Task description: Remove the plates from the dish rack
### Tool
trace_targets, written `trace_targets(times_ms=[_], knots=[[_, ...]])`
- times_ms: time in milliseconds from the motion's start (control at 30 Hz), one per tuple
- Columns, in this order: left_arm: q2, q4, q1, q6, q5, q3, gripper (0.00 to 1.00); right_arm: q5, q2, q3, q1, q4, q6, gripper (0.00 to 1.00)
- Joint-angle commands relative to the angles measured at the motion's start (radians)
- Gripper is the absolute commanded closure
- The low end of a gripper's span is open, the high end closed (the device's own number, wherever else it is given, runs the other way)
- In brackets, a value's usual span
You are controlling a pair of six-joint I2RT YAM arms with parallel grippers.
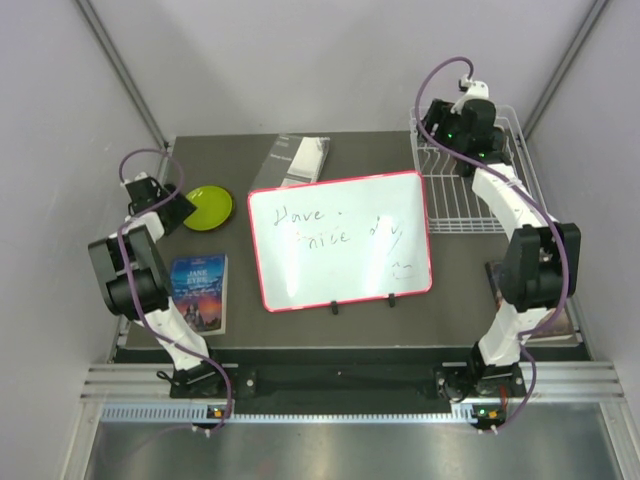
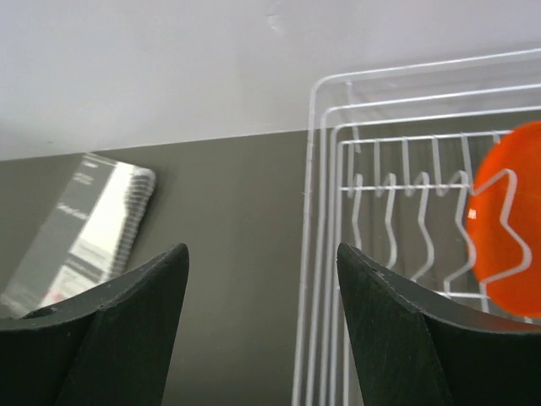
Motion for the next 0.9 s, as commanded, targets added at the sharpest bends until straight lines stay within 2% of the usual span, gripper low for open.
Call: trace_targets(times_ms=[0, 67, 167, 267, 400, 667, 867], knots=[[-0.033, -0.066, -0.002, 0.04, -0.05, 0.077, 0.26, 0.143, -0.009, 0.067, -0.009, -0.024, -0.094, 0.29], [-0.053, -0.086, -0.003, 0.04, -0.072, 0.086, 0.25, 0.174, 0.002, 0.083, -0.011, -0.058, -0.127, 0.28], [-0.105, -0.024, -0.006, 0.03, -0.04, 0.063, 0.24, 0.307, 0.033, 0.119, -0.017, -0.082, -0.152, 0.28], [-0.129, 0.019, -0.009, 0.001, 0.141, 0.103, 0.23, 0.371, 0.097, 0.202, -0.031, -0.15, -0.161, 0.28], [-0.175, 0.139, -0.08, -0.044, 0.299, 0.115, 0.23, 0.387, 0.175, 0.268, -0.064, -0.185, -0.16, 0.28], [-0.204, 0.195, -0.242, -0.055, 0.344, 0.15, 0.23, 0.41, 0.229, 0.313, -0.109, -0.211, -0.178, 0.28], [-0.185, 0.216, -0.319, -0.064, 0.355, 0.17, 0.23, 0.404, 0.273, 0.319, -0.162, -0.228, -0.181, 0.29]])
